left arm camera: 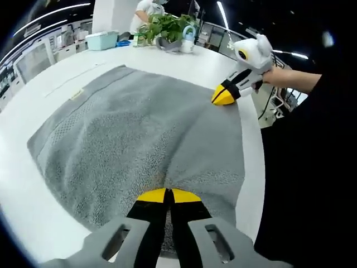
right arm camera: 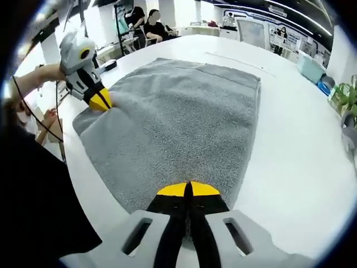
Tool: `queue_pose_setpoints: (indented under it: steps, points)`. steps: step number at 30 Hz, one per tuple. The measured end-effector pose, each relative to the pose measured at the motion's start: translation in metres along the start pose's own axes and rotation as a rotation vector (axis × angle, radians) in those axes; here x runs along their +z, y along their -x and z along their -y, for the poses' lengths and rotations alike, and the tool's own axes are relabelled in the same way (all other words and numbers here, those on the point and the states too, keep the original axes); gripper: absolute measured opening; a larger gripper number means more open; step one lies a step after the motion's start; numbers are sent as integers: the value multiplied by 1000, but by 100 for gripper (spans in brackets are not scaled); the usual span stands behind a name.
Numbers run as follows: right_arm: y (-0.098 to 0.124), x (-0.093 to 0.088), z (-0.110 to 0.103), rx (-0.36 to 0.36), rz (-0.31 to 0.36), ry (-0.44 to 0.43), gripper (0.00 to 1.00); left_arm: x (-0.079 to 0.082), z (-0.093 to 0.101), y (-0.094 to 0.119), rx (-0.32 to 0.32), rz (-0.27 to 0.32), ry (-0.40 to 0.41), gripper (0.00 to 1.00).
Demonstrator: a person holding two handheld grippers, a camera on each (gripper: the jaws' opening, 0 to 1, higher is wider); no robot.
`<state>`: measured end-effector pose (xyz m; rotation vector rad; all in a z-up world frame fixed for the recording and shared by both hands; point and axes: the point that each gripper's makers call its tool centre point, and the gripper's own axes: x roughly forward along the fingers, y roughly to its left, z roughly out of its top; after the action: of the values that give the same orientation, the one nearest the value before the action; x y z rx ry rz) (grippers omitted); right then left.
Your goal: Fold the towel on the table until its edges align and the towel forms a compact rectangular stack.
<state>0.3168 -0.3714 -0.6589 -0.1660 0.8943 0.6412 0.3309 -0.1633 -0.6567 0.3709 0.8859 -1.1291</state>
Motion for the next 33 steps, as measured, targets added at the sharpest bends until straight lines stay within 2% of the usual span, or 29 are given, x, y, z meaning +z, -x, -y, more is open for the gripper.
queue_pose_setpoints:
  steps: [2,4,5,8,10,15,22,25,28,33]
  points:
    - [2,-3,0,7,3,7,0,0,-1,1,-13,-12,23,2]
    - [4,-5,-5,25,-1,5,0,-1,0,1,-36,-21,2,2]
    - [5,-7,-7,37,7,-30,0,-1,0,1,-44,-26,-7,2]
    - [7,-10,-9,37,32,-54,0,-2,2,1,-63,-11,-54,2]
    - [8,-12,-14,43,38,-69,0,-4,1,3,-67,-1,-22,2]
    - [11,-17,-27,40,37,-41,0,-5,1,4,-69,5,-35,2]
    - [14,-22,-30,47,55,-64,0,-5,2,4,-51,-3,-40,2]
    - [13,-20,-30,51,56,-51,0,-6,2,5,-41,11,-54,2]
    - [13,-20,-31,54,44,-22,0,-5,1,5,-31,37,10,3]
    - [12,-19,-32,41,30,31,0,-5,2,6,14,55,-24,3]
